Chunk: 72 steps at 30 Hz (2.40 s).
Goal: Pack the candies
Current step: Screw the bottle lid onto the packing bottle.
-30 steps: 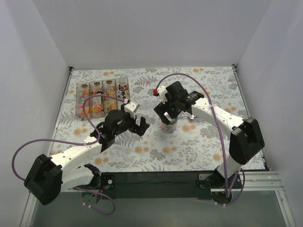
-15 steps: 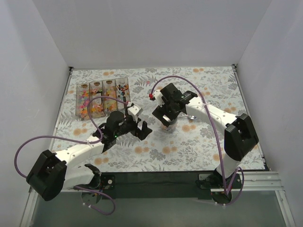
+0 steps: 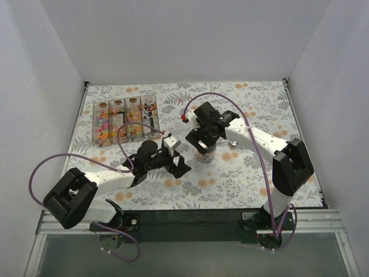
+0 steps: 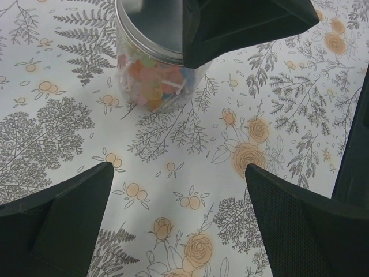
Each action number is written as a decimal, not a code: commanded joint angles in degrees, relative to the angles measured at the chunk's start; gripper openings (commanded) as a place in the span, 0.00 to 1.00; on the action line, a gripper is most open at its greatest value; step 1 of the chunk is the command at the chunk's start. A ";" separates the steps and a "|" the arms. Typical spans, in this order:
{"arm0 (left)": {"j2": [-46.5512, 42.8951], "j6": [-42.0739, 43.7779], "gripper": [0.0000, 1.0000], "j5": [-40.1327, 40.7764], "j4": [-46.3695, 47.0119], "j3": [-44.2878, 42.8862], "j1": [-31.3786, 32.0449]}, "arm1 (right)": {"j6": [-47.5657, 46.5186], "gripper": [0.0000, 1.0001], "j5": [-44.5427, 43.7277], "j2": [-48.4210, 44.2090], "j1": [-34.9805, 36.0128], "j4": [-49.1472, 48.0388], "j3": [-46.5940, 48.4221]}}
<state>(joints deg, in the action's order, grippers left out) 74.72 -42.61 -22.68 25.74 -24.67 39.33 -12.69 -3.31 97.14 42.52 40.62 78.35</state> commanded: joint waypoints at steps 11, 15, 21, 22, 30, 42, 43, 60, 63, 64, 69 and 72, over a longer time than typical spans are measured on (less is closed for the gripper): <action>11.76 -2.04 0.98 7.72 22.32 0.58 9.00 | 15.93 0.57 -1.26 0.24 0.54 2.88 2.43; 16.15 -1.86 0.98 14.31 27.86 0.41 10.15 | 21.38 0.57 -0.38 0.68 0.46 4.11 2.78; 22.21 -2.74 0.98 19.24 34.46 -0.56 10.15 | 24.73 0.61 0.85 0.94 0.72 4.38 2.43; 22.75 -2.74 0.98 20.21 34.73 -1.08 10.15 | 24.82 0.61 0.68 0.94 0.81 4.47 2.43; 28.20 -2.21 0.98 16.62 40.88 -2.40 10.15 | 25.52 0.66 -2.22 0.77 1.68 4.29 2.42; 30.75 -2.30 0.98 13.27 43.87 -2.41 10.15 | 27.28 0.98 -4.24 -0.20 3.00 4.29 3.48; 30.75 -2.30 0.98 12.92 43.96 -2.23 10.15 | 27.36 0.98 -4.51 -0.37 3.00 4.29 3.83; 31.63 -2.83 0.98 10.46 44.58 -1.17 10.15 | 27.19 0.99 -3.98 -1.87 3.00 4.55 7.08; 31.37 -2.30 0.98 10.72 44.31 -1.26 10.24 | 26.93 0.98 -4.25 -2.13 2.92 4.55 7.35; 31.28 -2.22 0.98 10.72 44.14 -1.18 10.24 | 26.84 0.98 -4.25 -2.31 2.74 4.55 7.43; 30.93 -2.13 0.98 9.85 43.96 -1.17 10.15 | 26.49 0.98 -3.63 -3.19 1.07 4.29 7.35; 30.93 -1.08 0.98 9.49 42.91 -1.52 10.24 | 24.56 0.92 -1.62 -4.07 -0.94 4.29 7.35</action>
<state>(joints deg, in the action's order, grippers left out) 106.41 -45.52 -11.68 70.32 -26.04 49.32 13.23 -7.31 96.57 43.16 46.30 83.09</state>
